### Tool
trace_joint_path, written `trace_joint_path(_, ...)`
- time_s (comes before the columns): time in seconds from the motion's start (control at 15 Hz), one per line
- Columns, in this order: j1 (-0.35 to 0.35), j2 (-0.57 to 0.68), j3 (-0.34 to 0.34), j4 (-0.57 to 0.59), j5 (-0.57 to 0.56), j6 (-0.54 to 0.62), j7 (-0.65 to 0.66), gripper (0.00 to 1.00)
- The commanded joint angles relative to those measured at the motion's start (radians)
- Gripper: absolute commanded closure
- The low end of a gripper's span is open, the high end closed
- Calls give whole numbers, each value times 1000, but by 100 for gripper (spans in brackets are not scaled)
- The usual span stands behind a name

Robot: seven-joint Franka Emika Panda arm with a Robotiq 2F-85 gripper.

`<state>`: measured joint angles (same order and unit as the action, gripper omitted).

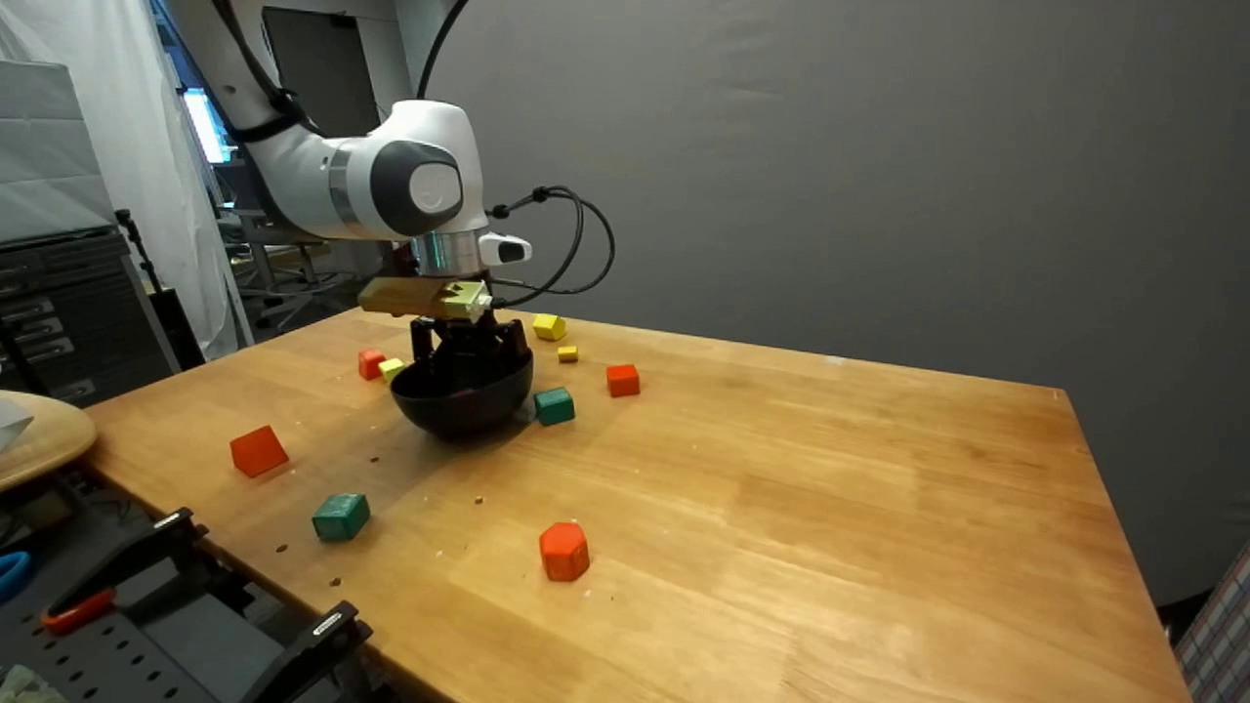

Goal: Take the blocks out of the gift disappointed

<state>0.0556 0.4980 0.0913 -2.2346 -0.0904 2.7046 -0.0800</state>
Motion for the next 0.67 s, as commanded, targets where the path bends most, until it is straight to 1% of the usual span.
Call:
trace_joint_path(0.0, -21, 41, 13, 43, 28, -3, -33, 34)
trace_joint_path(0.2, -19, 2, -1, -11, 17, 18, -17, 58)
trace_joint_path(0.47, -11, -64, -19, -74, 2, 54, -1, 87)
trace_joint_path(0.53, -23, -86, -9, -95, 15, 73, -10, 88)
trace_joint_path(0.6, -42, -130, 8, -130, 29, 87, -34, 86)
